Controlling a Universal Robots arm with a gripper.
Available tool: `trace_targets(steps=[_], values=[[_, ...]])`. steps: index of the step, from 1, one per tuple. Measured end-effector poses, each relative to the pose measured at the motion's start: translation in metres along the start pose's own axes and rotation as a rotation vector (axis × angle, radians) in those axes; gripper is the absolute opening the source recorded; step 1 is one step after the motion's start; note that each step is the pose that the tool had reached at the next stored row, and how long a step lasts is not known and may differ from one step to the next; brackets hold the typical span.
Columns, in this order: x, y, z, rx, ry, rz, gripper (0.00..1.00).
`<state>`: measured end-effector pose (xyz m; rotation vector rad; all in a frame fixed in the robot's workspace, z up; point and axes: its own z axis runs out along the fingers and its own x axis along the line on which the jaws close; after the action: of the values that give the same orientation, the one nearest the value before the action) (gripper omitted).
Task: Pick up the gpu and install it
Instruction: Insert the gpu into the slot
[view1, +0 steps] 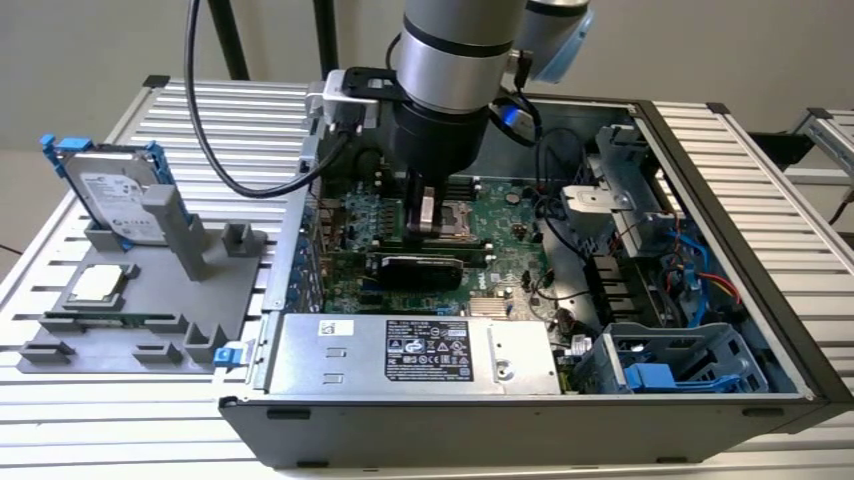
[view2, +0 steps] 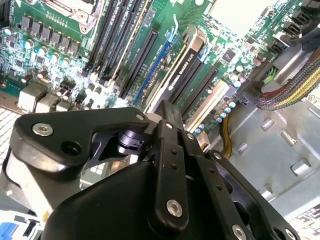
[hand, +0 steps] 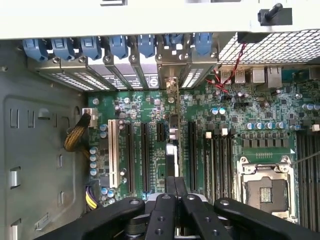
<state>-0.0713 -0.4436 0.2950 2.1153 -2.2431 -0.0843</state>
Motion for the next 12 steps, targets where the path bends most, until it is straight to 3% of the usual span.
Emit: trace_targets(steps=[12], values=[[0.0000,0.0004,-0.0058,0.0000,-0.0001,0.000,0.00]])
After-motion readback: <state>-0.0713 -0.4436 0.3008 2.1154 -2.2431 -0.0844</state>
